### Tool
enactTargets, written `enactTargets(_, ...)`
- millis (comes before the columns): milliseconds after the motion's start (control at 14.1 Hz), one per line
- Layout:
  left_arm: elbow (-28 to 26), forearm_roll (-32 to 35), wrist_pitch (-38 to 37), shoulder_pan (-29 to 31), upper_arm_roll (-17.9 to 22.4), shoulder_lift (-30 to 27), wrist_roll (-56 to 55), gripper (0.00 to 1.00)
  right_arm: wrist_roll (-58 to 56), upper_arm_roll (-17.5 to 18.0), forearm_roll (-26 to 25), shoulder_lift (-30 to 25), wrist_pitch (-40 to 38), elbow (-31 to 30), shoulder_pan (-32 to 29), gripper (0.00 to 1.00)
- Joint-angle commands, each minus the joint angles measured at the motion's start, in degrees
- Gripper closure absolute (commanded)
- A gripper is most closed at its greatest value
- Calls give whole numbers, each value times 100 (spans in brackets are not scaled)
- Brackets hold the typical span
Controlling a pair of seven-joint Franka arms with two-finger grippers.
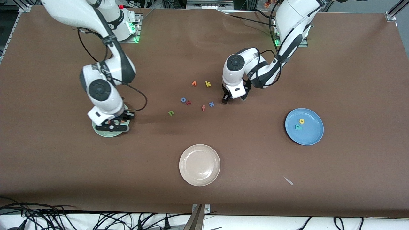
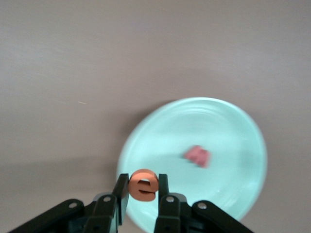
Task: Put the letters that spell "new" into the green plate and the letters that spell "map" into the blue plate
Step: 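Carry the orange e to the green plate while the left gripper reaches the letters, then grasp the green u with the right gripper while the left gripper grasps the blue E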
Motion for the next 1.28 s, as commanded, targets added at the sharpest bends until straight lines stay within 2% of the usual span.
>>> enactTargets(0, 32, 223, 2, 26, 32, 128, -119, 97, -505, 75, 121, -538, 127, -775, -434, 80)
enactTargets(71, 32, 223, -6, 35, 41, 119, -102, 100, -488, 75, 208, -600, 206, -924, -435, 67)
enactTargets(213, 93, 223, -68, 53, 59, 93, 99, 100, -444, 93, 559, -662, 312, -1066, -435, 56)
enactTargets(355, 346, 223, -565, 166, 41, 41, 459, 100, -348, 267, 779, -663, 303, -1058, -435, 48)
enactTargets(567, 865, 162, -1472, 202, 32, 49, 899, 100, 712, 759, 789, -470, 347, -883, -417, 46)
enactTargets(638, 971, 144, -1700, 272, 32, 49, 1170, 100, 1116, 935, 780, -286, 425, -699, -408, 40)
enactTargets(851, 1506, -66, -2859, 710, 24, 49, 2670, 100, 2014, 1392, 710, 223, 470, -102, -365, 37)
enactTargets(993, 1814, -102, -3493, 1097, 24, 49, 3639, 100, 2533, 1464, 640, 566, 479, 233, -120, 37)
enactTargets(1205, 1851, -102, -3583, 1318, 32, 58, 3757, 100, 3701, 1455, 105, 989, 488, 541, 373, 37)
